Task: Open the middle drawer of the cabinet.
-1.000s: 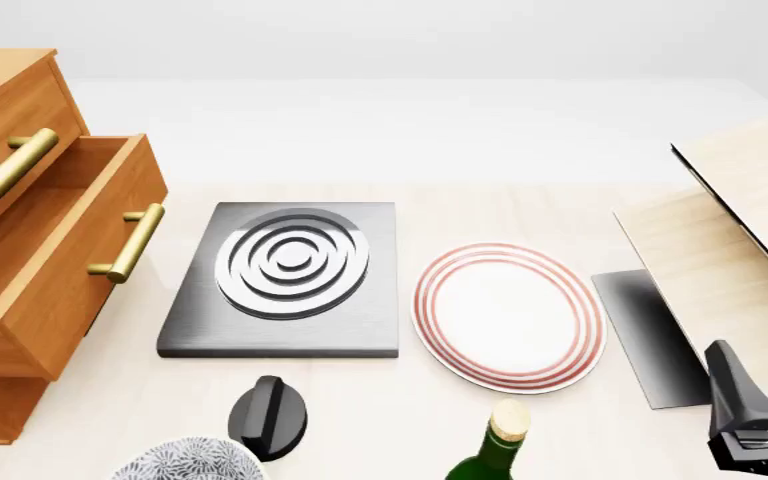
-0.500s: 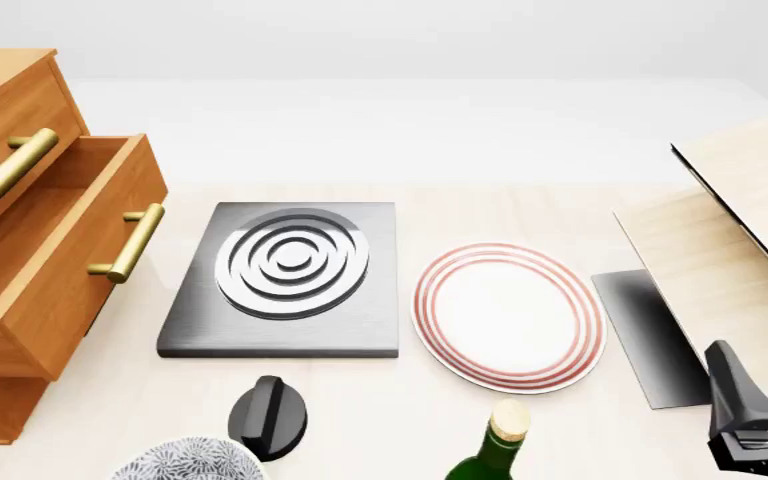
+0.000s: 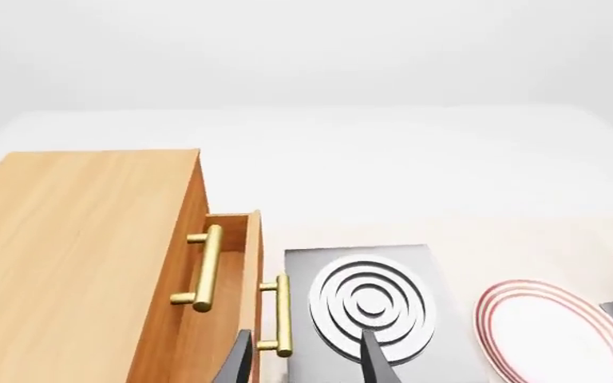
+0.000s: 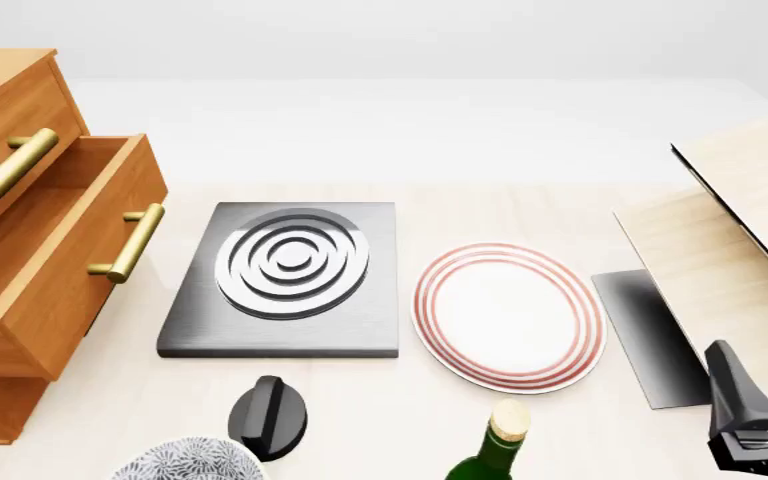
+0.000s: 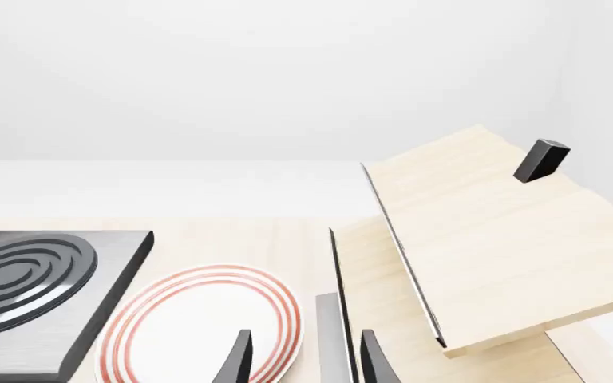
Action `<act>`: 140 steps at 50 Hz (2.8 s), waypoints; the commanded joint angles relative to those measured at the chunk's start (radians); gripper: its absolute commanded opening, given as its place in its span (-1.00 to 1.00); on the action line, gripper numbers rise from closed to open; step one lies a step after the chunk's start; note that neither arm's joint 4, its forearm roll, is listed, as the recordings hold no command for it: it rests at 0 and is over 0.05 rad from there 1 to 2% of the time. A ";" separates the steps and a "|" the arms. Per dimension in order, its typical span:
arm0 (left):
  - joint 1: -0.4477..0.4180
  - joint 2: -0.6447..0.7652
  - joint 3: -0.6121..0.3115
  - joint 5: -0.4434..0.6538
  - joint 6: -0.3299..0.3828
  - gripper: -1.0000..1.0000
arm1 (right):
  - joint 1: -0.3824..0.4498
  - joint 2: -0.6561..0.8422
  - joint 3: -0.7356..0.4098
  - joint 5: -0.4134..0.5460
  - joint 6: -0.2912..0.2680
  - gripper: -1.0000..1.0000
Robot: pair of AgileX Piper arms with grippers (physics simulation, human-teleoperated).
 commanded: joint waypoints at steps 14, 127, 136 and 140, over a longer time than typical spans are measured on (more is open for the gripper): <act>0.112 0.068 0.063 -0.091 -0.063 1.00 | 0.003 -0.017 0.000 0.014 0.005 1.00; 0.213 0.321 0.283 -0.318 -0.100 1.00 | 0.003 -0.019 0.000 0.016 0.003 1.00; 0.233 0.336 0.292 -0.339 -0.090 1.00 | 0.003 -0.018 0.000 0.015 0.003 1.00; 0.237 0.344 0.294 -0.348 -0.085 1.00 | 0.003 -0.019 0.000 0.016 0.005 1.00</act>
